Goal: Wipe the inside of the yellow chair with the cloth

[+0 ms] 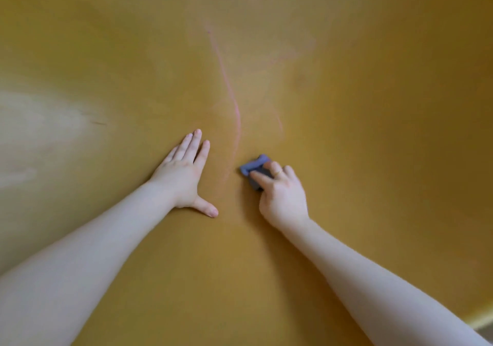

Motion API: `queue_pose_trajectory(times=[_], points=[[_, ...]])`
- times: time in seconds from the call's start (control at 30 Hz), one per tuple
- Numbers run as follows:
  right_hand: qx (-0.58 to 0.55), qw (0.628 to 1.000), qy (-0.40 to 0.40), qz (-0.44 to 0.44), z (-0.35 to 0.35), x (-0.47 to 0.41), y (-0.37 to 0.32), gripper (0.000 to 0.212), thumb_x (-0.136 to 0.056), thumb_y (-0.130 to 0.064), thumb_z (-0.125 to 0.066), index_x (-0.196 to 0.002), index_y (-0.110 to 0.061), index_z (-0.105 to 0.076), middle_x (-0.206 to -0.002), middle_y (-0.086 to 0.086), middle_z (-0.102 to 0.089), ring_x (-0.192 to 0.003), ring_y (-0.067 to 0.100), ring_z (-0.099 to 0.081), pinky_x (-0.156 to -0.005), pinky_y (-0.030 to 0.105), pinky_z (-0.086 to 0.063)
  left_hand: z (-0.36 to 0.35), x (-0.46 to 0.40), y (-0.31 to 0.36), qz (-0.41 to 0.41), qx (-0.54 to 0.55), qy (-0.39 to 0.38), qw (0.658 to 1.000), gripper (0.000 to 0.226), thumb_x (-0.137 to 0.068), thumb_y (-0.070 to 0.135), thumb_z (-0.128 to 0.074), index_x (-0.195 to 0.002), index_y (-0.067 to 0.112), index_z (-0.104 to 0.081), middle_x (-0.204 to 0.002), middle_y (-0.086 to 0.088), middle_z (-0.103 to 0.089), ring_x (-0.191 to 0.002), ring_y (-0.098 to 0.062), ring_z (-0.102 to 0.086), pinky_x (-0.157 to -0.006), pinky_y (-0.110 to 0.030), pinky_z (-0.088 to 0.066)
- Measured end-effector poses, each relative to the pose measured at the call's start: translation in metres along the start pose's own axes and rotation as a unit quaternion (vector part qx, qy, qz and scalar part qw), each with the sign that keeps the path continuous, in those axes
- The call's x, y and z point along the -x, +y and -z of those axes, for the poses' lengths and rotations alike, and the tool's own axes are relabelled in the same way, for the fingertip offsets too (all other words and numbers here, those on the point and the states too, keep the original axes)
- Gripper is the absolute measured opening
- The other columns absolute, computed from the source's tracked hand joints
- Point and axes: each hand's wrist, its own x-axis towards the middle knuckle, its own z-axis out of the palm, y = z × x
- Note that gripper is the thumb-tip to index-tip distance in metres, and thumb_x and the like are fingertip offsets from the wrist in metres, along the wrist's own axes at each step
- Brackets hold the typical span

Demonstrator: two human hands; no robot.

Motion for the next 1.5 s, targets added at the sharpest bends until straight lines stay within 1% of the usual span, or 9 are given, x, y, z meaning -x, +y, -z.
queue_pose_trajectory(times=[0.13,0.47,0.67,0.77,0.97,1.07,1.17,1.33,1.5], points=[[-0.002,0.994,-0.030,0.100,0.004,-0.002,0.014,0.051,-0.071,-0.011,-0.027,-0.095,-0.016,-0.073,-0.094,0.013,-0.066,-0.058,0.027,-0.047,-0.051,0.031,-0.045,-0.002,-0.001,0.000,-0.002,-0.001,0.001,1.000,0.145,-0.052,0.078,-0.065,-0.145,0.011,0.024,-0.147,-0.010,0.038,-0.140,-0.022,0.029,-0.115,-0.032,0.008],[0.048,0.992,0.084,-0.085,0.011,-0.080,0.073,0.051,-0.069,0.002,-0.037,-0.103,-0.013,-0.071,-0.113,0.020,-0.060,-0.078,0.039,-0.050,-0.067,0.039,-0.040,-0.003,-0.005,-0.003,-0.001,0.005,-0.009,1.000,0.146,-0.051,0.079,-0.064,-0.143,0.013,0.028,-0.145,-0.009,0.043,-0.137,-0.020,0.034,-0.113,-0.032,0.012],[0.049,0.993,0.015,0.110,0.002,-0.047,0.063,0.050,-0.076,-0.006,-0.028,-0.102,-0.012,-0.071,-0.095,0.016,-0.064,-0.061,0.028,-0.046,-0.057,0.034,-0.048,-0.001,-0.004,-0.001,0.002,0.006,-0.010,1.000,0.146,-0.051,0.078,-0.065,-0.143,0.012,0.027,-0.145,-0.010,0.041,-0.137,-0.020,0.033,-0.113,-0.031,0.012],[0.058,0.988,0.008,0.146,0.006,-0.058,0.073,0.050,-0.075,-0.006,-0.029,-0.100,-0.012,-0.072,-0.097,0.017,-0.065,-0.060,0.029,-0.047,-0.055,0.034,-0.047,0.000,-0.004,0.000,0.007,0.002,-0.017,1.000,0.146,-0.052,0.078,-0.065,-0.143,0.013,0.028,-0.145,-0.009,0.042,-0.137,-0.020,0.033,-0.113,-0.031,0.013],[0.081,0.994,0.051,0.053,0.019,-0.126,0.086,0.051,-0.070,0.006,-0.043,-0.109,-0.014,-0.068,-0.117,0.022,-0.058,-0.078,0.040,-0.050,-0.066,0.037,-0.037,-0.002,-0.005,0.001,0.011,0.007,-0.023,1.000,0.145,-0.053,0.077,-0.066,-0.141,0.015,0.032,-0.140,-0.004,0.048,-0.136,-0.018,0.035,-0.112,-0.029,0.013],[0.066,0.993,0.085,0.045,0.008,-0.125,0.081,0.053,-0.068,0.008,-0.042,-0.110,-0.011,-0.067,-0.117,0.022,-0.059,-0.075,0.039,-0.051,-0.065,0.036,-0.040,-0.002,-0.005,0.001,0.015,0.010,-0.027,0.999,0.145,-0.052,0.077,-0.066,-0.140,0.017,0.033,-0.134,0.000,0.050,-0.135,-0.016,0.036,-0.111,-0.029,0.014],[0.029,0.996,0.020,0.080,0.005,-0.110,0.076,0.051,-0.070,0.002,-0.037,-0.108,-0.011,-0.068,-0.112,0.020,-0.059,-0.073,0.035,-0.046,-0.061,0.036,-0.043,0.001,-0.004,0.003,0.021,0.016,-0.029,0.999,0.145,-0.052,0.075,-0.068,-0.141,0.017,0.032,-0.141,-0.003,0.046,-0.136,-0.017,0.035,-0.110,-0.028,0.013],[-0.045,0.983,-0.028,0.178,0.006,-0.052,0.050,0.036,-0.074,-0.013,-0.034,-0.073,-0.017,-0.070,-0.080,0.005,-0.062,-0.055,0.022,-0.040,-0.045,0.023,-0.037,0.003,-0.002,0.009,0.042,0.006,-0.031,0.999,0.145,-0.052,0.072,-0.071,-0.142,0.016,0.029,-0.145,-0.005,0.042,-0.138,-0.017,0.032,-0.112,-0.028,0.011],[-0.110,0.955,-0.097,0.256,0.011,-0.010,0.032,0.041,-0.070,-0.016,-0.032,-0.075,-0.020,-0.073,-0.077,0.003,-0.063,-0.053,0.024,-0.045,-0.048,0.023,-0.041,0.010,-0.003,0.015,0.062,-0.022,-0.048,0.997,0.146,-0.052,0.072,-0.070,-0.143,0.013,0.028,-0.146,-0.009,0.040,-0.139,-0.021,0.030,-0.113,-0.030,0.012]])
